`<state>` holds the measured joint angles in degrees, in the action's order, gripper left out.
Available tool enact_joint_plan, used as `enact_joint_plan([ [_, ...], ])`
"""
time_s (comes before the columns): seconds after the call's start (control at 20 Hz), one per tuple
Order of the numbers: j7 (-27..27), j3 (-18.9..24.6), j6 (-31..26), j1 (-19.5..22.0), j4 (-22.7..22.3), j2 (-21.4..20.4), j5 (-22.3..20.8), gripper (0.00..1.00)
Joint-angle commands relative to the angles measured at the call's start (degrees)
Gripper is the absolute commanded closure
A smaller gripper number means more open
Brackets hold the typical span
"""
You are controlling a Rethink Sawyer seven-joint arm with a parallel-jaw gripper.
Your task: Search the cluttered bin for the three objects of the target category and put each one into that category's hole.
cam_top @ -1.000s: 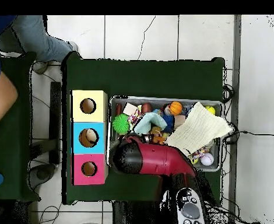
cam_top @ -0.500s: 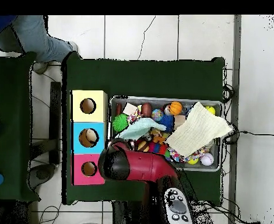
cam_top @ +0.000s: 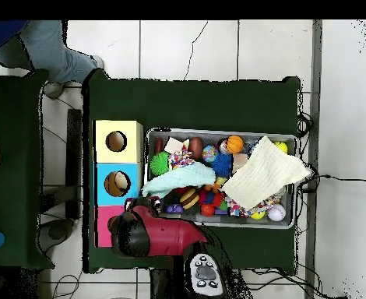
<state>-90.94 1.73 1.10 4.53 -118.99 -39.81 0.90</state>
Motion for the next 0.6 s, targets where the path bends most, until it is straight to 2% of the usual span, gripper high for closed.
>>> enact_joint_plan([
  [0.05, -16.0, -2.8, 5.3, -3.5, -0.5, 6.7, 4.5, 1.0],
  [0.25, -14.4, -7.1, 8.5, -5.3, 1.6, 10.0, 5.9, 1.0],
  [0.4, -13.5, -8.6, 8.4, -6.0, 1.9, 10.0, 6.8, 1.0],
  [0.6, -12.5, -12.1, 6.5, -8.9, 2.1, 8.3, 8.7, 1.0],
])
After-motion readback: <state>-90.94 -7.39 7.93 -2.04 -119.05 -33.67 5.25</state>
